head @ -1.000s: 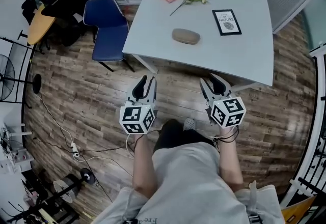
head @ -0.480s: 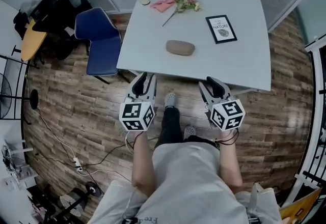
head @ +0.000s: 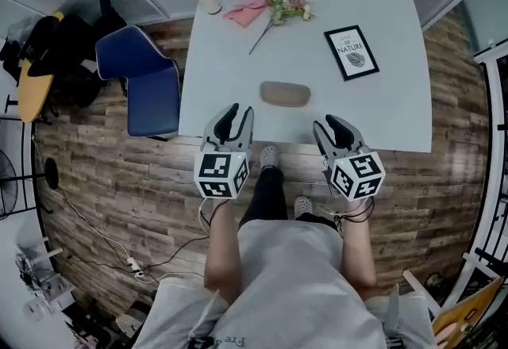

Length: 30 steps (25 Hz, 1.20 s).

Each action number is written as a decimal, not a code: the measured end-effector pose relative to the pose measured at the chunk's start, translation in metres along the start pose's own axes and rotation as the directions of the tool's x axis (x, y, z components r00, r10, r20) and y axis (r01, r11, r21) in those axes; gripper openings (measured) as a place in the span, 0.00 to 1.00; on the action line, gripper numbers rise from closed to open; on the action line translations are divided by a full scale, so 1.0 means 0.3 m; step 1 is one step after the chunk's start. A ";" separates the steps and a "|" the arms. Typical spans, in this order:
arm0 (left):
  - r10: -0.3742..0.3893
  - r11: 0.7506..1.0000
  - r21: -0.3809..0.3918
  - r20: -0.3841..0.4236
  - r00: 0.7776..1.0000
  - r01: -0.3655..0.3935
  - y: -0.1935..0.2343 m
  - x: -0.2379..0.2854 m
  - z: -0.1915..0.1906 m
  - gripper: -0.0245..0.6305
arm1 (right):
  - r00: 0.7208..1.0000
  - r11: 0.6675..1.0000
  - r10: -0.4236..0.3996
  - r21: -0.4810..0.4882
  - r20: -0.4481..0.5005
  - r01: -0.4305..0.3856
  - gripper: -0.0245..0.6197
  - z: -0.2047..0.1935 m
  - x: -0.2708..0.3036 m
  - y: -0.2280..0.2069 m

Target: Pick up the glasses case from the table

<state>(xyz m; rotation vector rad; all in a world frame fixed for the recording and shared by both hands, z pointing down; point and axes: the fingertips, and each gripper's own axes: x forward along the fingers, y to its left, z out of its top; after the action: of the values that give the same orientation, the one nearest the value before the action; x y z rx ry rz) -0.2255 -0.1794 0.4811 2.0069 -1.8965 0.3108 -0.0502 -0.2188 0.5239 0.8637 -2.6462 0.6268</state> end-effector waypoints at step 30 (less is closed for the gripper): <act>-0.554 0.659 0.264 -0.462 0.692 0.704 -0.008 0.567 -0.302 0.32 | 0.972 0.983 -0.174 0.029 -0.160 0.181 0.27 0.004 0.407 -0.136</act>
<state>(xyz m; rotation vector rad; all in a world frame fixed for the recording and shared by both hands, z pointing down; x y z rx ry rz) -0.2028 -0.2981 0.6311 2.5418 -0.8424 0.8644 -0.1205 -0.3085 0.5839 1.0069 -2.3920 0.6790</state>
